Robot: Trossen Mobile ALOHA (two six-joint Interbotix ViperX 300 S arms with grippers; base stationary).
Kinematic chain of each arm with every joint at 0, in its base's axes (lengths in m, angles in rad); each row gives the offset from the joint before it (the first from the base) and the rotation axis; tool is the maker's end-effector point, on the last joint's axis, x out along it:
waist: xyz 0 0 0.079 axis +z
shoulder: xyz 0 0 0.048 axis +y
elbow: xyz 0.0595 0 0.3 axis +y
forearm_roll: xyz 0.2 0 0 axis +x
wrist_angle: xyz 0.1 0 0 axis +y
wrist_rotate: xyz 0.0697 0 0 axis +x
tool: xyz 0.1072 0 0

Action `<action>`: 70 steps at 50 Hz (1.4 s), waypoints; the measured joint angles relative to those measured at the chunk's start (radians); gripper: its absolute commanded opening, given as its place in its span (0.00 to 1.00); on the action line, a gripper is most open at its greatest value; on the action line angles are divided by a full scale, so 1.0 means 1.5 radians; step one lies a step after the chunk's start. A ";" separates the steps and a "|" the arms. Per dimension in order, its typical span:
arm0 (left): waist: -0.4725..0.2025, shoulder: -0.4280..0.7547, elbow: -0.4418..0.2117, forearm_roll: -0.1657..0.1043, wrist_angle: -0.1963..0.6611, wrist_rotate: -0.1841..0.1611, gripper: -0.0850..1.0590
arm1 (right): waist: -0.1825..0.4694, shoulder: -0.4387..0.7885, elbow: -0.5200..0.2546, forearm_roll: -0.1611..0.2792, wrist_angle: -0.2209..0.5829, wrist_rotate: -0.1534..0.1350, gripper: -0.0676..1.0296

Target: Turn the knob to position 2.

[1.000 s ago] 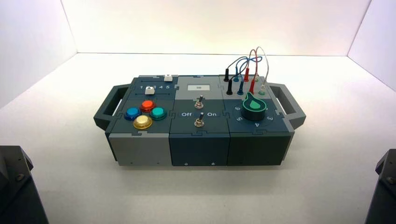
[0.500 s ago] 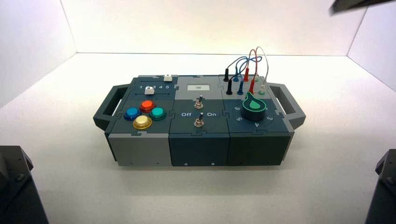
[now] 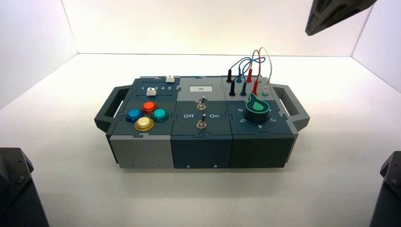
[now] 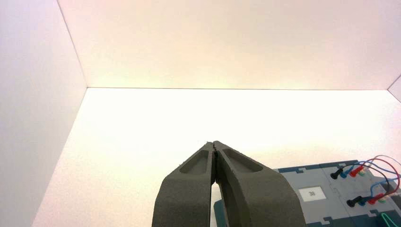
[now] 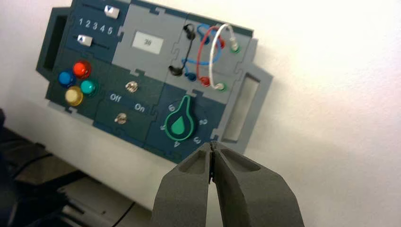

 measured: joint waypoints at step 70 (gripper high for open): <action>-0.006 0.000 0.000 -0.004 0.001 0.000 0.05 | 0.139 0.342 -0.112 0.031 0.003 0.010 0.04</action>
